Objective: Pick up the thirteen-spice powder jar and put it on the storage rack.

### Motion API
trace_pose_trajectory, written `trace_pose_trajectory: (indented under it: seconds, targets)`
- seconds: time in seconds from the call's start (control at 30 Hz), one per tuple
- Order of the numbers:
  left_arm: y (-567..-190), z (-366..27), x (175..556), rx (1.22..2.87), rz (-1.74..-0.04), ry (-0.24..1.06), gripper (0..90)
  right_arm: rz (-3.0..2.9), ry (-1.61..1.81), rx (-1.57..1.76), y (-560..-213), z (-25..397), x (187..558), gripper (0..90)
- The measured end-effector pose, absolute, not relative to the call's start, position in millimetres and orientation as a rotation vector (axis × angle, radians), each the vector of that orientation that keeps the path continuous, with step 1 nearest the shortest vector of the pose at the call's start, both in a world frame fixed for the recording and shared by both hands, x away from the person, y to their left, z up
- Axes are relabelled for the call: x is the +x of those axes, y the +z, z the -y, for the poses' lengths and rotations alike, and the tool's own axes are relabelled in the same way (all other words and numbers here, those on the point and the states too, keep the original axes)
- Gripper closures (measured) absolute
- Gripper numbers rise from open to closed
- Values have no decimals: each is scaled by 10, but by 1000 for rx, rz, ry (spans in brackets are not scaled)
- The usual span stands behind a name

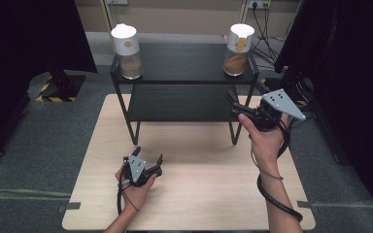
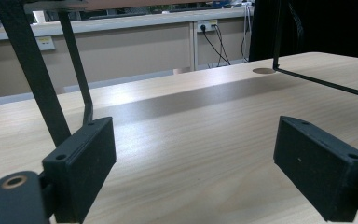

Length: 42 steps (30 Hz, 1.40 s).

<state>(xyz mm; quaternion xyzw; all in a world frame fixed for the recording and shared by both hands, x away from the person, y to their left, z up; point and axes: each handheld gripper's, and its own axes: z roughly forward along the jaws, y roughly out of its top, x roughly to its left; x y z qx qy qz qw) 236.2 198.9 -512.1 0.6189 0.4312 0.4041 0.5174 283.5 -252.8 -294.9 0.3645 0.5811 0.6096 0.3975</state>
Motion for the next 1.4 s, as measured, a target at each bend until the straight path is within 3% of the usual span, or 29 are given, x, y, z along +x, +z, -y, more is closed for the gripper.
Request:
trace_pose_trajectory:
  seconds: [1.4]
  targets:
    - [-5126, -1978, 2358, 1484, -1034, 976, 129, -1544, 1517, 999, -3561, 2670, 2623, 70]
